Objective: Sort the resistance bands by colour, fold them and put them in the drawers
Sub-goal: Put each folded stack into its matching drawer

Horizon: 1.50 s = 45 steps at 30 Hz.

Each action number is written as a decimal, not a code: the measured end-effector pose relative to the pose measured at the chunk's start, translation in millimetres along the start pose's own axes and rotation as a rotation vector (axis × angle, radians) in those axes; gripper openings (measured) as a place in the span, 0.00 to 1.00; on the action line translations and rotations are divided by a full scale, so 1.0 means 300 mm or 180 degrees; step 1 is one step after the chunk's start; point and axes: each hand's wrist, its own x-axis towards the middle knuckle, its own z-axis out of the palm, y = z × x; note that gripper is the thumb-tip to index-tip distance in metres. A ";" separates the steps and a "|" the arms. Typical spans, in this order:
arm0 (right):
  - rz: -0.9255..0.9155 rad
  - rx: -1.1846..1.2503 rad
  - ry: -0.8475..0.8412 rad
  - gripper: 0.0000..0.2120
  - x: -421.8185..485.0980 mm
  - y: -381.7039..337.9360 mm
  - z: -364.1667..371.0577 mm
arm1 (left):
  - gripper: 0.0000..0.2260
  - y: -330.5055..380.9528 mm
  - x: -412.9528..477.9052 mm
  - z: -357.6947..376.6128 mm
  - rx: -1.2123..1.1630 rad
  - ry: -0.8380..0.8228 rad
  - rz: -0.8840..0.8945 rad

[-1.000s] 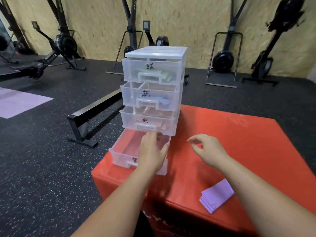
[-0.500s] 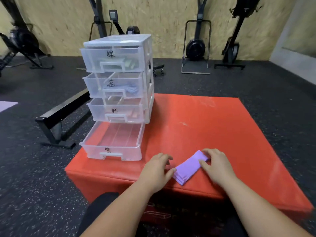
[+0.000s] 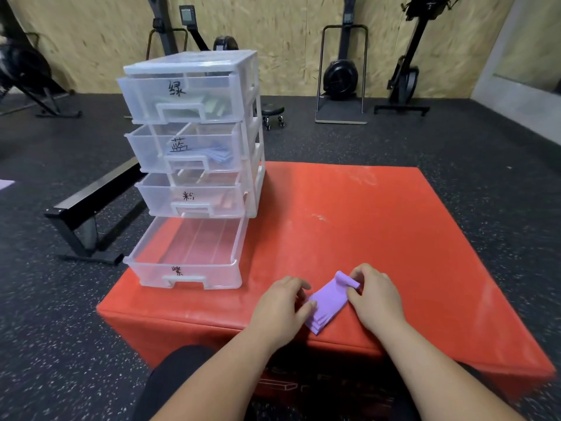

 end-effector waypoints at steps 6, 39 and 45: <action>-0.0231 0.1331 -0.0097 0.14 -0.016 -0.066 -0.024 | 0.16 0.005 0.012 -0.007 -0.0323 0.0095 -0.0111; -0.0866 0.1904 -0.1721 0.09 0.099 -0.782 -0.013 | 0.06 -0.219 -0.149 -0.448 -0.1780 0.1929 -0.1460; -0.1493 0.0150 -0.1813 0.07 0.267 -1.016 0.090 | 0.20 -0.385 -0.235 -0.522 -0.0926 0.1178 -0.2082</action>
